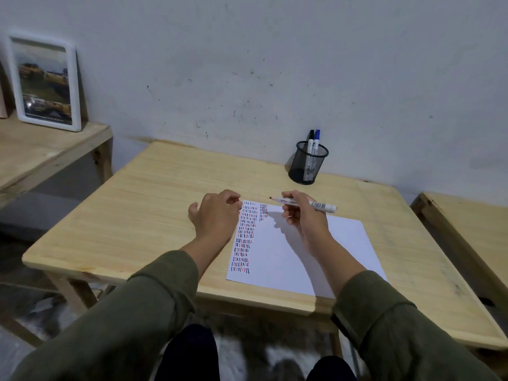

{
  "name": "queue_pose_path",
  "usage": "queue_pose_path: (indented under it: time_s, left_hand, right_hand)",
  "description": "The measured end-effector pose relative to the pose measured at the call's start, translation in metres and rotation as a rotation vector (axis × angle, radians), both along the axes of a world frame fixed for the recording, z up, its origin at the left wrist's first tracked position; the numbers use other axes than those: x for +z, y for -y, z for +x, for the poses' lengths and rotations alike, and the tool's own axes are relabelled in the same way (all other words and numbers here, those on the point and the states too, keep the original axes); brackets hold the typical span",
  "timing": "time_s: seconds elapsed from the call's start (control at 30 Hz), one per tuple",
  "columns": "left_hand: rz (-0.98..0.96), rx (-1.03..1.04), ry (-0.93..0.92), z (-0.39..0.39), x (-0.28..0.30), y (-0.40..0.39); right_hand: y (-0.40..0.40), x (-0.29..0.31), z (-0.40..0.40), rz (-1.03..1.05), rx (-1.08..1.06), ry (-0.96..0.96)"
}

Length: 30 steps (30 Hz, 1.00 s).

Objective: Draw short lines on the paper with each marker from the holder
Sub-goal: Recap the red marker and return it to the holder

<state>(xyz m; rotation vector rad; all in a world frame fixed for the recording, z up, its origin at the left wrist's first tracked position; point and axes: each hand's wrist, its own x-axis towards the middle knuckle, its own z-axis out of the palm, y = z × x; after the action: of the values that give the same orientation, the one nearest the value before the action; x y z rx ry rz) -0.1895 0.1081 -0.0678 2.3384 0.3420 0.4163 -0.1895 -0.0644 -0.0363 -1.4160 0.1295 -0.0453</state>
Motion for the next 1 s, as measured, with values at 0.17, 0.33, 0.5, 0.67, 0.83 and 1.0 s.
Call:
queue_pose_path:
  time_s: [0.17, 0.33, 0.5, 0.67, 0.83, 1.0]
  left_hand:
    - [-0.794, 0.028, 0.056, 0.008, 0.046, 0.027]
    - [-1.047, -0.070, 0.014, 0.015, 0.081, 0.048]
    - [-1.145, -0.151, -0.060, 0.010, 0.100, 0.064]
    - [-1.145, -0.221, -0.091, 0.007, 0.107, 0.075]
    - [-1.107, -0.247, -0.211, 0.009, 0.113, 0.077]
    - [-1.043, -0.268, -0.282, 0.013, 0.121, 0.076]
  right_hand:
    - [0.007, 0.033, -0.001, -0.009, 0.038, 0.113]
    - [0.011, 0.059, -0.006, -0.087, 0.072, 0.228]
    - [0.020, 0.074, -0.009, -0.127, 0.044, 0.289]
    - [0.027, 0.078, -0.012, -0.142, 0.034, 0.304]
    - [0.032, 0.083, -0.016, -0.217, 0.045, 0.321]
    - [0.039, 0.088, -0.018, -0.367, 0.108, 0.402]
